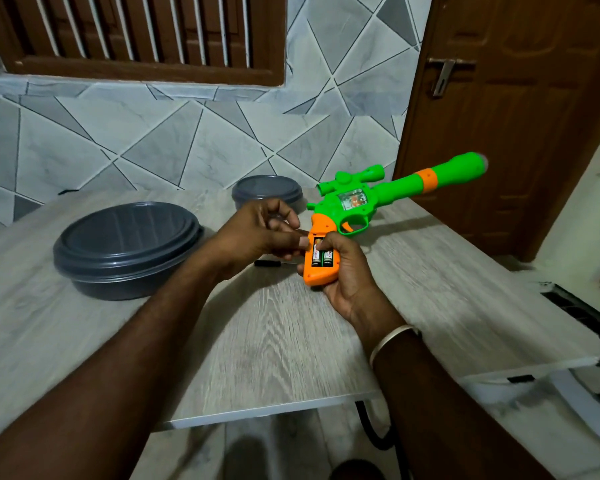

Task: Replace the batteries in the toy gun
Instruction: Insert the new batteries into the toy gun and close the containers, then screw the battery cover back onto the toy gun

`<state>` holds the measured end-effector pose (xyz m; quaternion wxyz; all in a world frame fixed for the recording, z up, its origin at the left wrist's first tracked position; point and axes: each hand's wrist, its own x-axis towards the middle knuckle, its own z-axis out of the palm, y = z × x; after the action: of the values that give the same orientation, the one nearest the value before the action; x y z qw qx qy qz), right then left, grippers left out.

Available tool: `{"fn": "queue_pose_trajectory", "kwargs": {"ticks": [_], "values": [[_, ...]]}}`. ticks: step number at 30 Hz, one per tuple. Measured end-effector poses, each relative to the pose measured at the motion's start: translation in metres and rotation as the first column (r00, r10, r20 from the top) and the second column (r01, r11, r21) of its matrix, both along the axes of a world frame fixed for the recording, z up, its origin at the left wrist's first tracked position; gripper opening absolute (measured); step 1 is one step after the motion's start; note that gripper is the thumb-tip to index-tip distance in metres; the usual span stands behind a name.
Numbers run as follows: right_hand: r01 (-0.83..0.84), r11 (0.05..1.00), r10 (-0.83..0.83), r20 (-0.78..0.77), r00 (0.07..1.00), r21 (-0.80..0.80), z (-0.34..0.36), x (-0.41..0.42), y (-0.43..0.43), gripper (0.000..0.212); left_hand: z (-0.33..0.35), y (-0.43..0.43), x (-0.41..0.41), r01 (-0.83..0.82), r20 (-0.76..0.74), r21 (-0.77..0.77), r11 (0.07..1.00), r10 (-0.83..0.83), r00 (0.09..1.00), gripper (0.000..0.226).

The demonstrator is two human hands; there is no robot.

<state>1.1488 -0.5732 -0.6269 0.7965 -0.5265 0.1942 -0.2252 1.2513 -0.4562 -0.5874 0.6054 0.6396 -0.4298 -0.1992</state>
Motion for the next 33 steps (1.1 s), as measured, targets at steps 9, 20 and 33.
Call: {"fn": "queue_pose_trajectory", "kwargs": {"ticks": [9,20,33], "values": [[0.008,1.0,-0.007,0.069,0.998,-0.018,-0.003,0.004,0.0,0.039,0.0,0.004,0.0,-0.022,-0.058,0.107,0.994,0.028,0.998,0.024],[0.045,0.999,-0.043,0.085,0.995,-0.029,-0.007,0.007,-0.002,0.063,0.003,0.002,-0.006,-0.05,-0.039,0.111,0.993,0.055,0.998,0.026],[0.077,0.995,-0.085,0.146,0.986,0.063,-0.009,0.009,-0.011,0.059,-0.001,0.001,0.015,-0.315,-0.091,-0.004,0.949,0.313,0.945,0.014]]}}
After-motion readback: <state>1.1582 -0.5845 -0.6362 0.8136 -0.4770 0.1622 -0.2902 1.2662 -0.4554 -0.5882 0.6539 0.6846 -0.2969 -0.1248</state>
